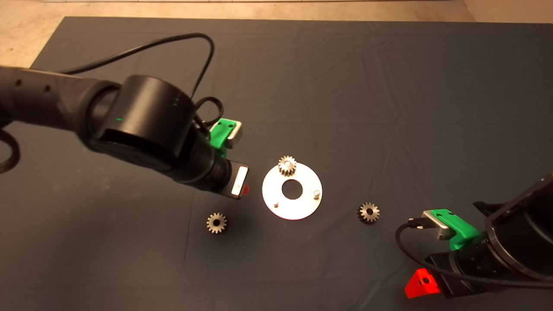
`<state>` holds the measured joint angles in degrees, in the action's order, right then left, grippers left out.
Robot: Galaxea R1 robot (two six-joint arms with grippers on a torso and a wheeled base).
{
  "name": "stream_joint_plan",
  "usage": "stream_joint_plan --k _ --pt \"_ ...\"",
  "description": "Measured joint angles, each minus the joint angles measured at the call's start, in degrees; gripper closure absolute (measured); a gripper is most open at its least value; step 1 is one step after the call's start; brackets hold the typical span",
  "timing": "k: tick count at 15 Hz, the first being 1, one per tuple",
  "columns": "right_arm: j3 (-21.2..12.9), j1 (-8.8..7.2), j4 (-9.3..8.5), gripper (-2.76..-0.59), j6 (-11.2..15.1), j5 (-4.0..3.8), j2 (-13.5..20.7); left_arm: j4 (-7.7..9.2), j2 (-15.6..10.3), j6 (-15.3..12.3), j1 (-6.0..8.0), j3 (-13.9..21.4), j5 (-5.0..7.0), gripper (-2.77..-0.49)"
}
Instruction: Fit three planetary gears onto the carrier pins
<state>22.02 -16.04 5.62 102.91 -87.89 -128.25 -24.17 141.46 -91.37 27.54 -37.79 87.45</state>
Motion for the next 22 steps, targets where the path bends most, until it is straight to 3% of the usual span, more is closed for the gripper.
stream_joint_plan --k 3,7,9,13,22 --pt "0.00 0.01 0.00 -2.75 0.00 0.00 -0.01 0.00 -0.81 -2.76 -0.70 1.20 -0.05 -1.76" --pt "0.00 0.00 0.02 -2.75 0.00 0.02 -0.06 -0.24 -1.66 -4.06 -6.27 1.72 -0.02 -1.76" --pt "0.00 0.00 0.00 -2.75 0.00 0.00 -0.17 -0.93 -1.79 -4.24 -8.08 2.05 -0.05 -1.76" --pt "0.00 0.00 0.00 -2.75 0.00 0.00 -0.17 -4.17 -1.82 -4.42 -11.69 2.18 -0.05 -1.76" --pt "0.00 0.00 0.00 -2.75 0.00 0.00 -0.17 -9.31 -1.82 -4.22 -16.39 0.83 -0.05 -1.76"
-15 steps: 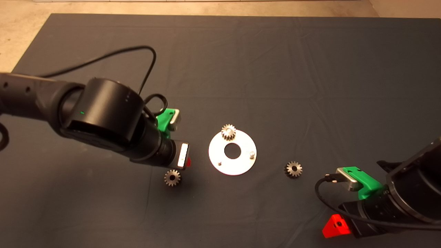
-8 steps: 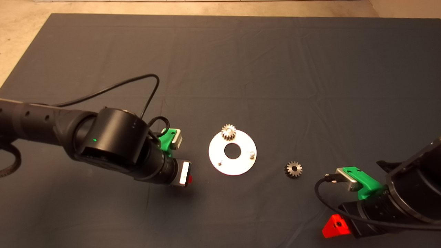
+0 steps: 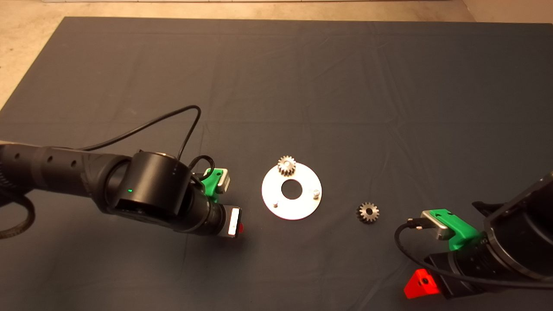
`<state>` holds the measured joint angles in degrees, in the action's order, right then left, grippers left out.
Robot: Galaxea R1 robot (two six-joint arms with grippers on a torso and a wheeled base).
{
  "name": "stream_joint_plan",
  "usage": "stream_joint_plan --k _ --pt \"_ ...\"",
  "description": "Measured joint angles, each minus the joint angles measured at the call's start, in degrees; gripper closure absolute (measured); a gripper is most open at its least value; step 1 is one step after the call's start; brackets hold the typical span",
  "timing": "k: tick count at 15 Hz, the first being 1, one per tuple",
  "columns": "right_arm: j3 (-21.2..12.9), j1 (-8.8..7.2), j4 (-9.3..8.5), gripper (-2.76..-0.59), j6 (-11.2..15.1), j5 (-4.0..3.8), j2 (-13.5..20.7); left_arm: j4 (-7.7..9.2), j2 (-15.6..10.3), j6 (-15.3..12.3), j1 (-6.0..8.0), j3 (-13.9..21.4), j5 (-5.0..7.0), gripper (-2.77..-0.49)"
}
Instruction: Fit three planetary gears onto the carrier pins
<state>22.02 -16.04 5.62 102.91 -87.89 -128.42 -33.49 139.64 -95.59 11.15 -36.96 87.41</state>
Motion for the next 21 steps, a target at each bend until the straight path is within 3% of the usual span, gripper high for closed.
stream_joint_plan --k 4,10,21 --pt "0.00 0.00 0.00 -2.75 0.00 0.00 0.02 -0.83 -0.37 0.49 -0.52 -0.66 0.02 -1.76" --pt "0.00 0.00 0.00 -2.75 0.00 0.00 0.02 -1.88 -1.30 1.85 -0.96 -1.18 0.01 -2.04" --pt "0.00 0.00 0.00 -2.75 0.00 0.02 0.02 -3.08 -1.90 3.86 -1.40 -2.50 0.00 -2.04"
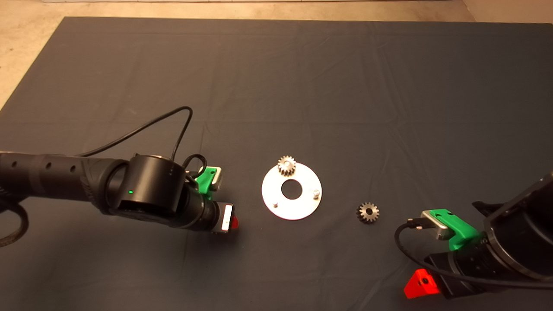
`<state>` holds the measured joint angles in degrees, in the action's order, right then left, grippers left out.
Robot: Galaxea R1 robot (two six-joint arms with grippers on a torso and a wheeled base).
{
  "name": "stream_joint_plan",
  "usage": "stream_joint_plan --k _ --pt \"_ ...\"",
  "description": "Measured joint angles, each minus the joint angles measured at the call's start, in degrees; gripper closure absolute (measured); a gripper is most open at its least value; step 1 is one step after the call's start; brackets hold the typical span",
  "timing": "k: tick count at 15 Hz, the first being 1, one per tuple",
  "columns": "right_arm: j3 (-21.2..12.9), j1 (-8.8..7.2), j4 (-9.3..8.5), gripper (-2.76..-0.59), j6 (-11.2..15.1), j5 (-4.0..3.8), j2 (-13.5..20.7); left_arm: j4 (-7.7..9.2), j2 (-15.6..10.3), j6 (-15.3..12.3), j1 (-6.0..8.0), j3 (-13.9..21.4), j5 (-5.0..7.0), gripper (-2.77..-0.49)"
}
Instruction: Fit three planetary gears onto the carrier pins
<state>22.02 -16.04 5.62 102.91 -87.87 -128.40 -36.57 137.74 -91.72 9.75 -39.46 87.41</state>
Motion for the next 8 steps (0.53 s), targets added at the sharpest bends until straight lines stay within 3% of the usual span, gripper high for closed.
stream_joint_plan --k 2,8 --pt "0.00 -0.01 0.00 -2.75 0.00 -0.02 0.01 -0.14 0.02 1.06 -0.98 -1.11 0.00 -2.04" --pt "0.00 -0.01 0.00 -2.75 0.00 -0.02 0.01 -1.03 0.03 2.11 -1.77 -1.70 0.00 -1.90"
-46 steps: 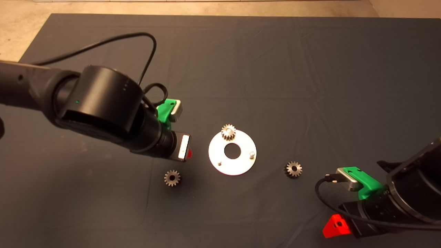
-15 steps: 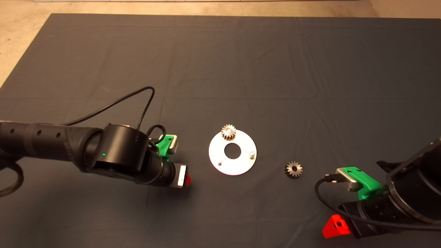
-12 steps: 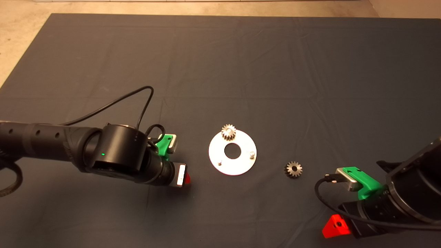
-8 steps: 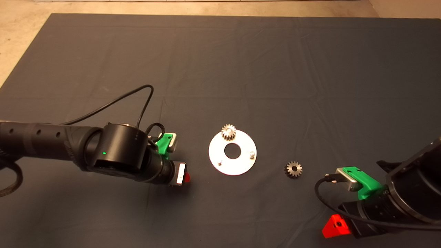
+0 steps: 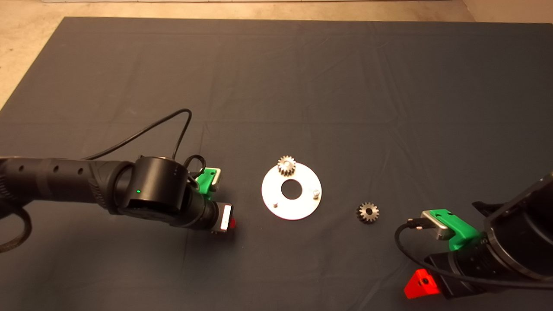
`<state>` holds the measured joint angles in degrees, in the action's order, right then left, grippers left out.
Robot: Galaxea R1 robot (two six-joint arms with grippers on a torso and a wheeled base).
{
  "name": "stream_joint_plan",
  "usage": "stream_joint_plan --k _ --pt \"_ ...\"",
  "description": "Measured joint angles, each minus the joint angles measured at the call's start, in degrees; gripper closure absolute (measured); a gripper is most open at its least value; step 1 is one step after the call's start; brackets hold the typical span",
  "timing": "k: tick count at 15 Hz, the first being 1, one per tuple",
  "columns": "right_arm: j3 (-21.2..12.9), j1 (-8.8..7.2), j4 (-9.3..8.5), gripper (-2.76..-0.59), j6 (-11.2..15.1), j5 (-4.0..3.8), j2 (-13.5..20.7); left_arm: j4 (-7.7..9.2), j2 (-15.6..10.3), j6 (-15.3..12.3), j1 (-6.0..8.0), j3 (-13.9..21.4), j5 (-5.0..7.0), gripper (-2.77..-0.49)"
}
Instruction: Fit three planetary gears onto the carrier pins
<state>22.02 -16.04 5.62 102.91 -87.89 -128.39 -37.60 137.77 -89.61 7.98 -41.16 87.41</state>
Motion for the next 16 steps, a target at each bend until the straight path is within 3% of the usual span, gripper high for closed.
stream_joint_plan --k 7,16 --pt "0.00 0.00 0.00 -2.75 0.00 0.00 -0.02 -0.24 0.18 0.23 -0.22 -0.13 0.00 -1.53" --pt "0.00 0.00 0.00 -2.75 0.00 0.00 0.00 -0.40 0.48 0.54 -1.01 -0.46 -0.01 -1.23"
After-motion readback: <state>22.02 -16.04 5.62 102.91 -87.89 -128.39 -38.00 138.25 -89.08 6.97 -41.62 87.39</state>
